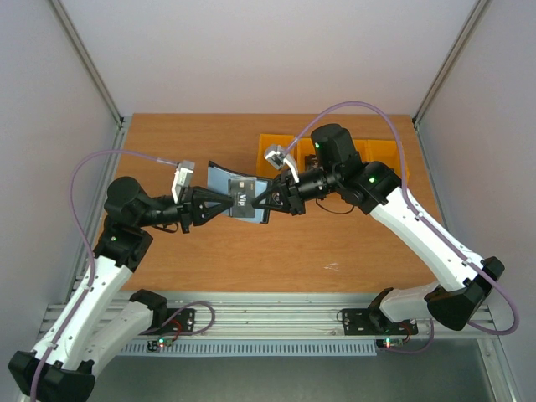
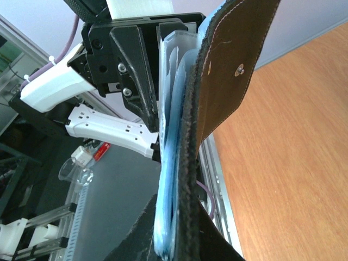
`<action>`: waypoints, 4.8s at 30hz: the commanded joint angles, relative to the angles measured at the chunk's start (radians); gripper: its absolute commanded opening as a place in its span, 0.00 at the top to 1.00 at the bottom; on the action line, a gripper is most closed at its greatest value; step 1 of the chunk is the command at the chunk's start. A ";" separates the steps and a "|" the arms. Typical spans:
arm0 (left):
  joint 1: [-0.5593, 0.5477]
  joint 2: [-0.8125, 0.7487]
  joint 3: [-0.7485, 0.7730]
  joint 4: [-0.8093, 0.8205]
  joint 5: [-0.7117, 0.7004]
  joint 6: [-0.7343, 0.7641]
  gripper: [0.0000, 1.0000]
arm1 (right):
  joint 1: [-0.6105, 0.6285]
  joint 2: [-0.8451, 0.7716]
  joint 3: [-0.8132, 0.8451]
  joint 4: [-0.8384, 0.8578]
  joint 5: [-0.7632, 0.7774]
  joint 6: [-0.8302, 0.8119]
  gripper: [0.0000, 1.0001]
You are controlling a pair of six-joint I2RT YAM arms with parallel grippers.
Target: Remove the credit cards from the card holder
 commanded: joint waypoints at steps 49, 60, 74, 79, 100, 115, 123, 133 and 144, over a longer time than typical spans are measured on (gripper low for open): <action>0.073 -0.055 0.042 -0.327 -0.354 0.217 1.00 | -0.153 -0.020 -0.124 -0.141 0.195 0.029 0.99; 0.076 -0.105 0.010 -0.377 -0.699 0.270 1.00 | 0.003 0.400 -0.025 0.009 0.139 0.204 0.99; 0.077 -0.106 -0.010 -0.346 -0.635 0.236 1.00 | -0.023 0.690 -0.117 0.001 0.168 0.348 0.73; 0.076 -0.100 -0.012 -0.341 -0.602 0.240 1.00 | -0.120 0.551 -0.202 -0.098 0.348 0.354 0.48; 0.063 -0.034 -0.060 0.207 -0.067 -0.128 1.00 | -0.010 0.000 -0.175 0.580 0.028 0.426 0.46; 0.053 -0.050 -0.040 -0.123 -0.351 -0.032 0.61 | -0.018 0.015 -0.135 0.466 0.064 0.399 0.99; 0.059 -0.037 -0.124 -0.578 -1.146 0.245 0.01 | -0.327 0.196 0.118 -0.362 0.505 0.278 0.99; 0.098 -0.070 -0.297 -0.507 -1.116 0.150 0.01 | -0.428 0.637 0.503 -0.608 0.791 0.089 0.99; 0.120 -0.074 -0.351 -0.455 -1.106 0.158 0.01 | -0.453 1.075 1.010 -0.761 0.874 0.071 0.99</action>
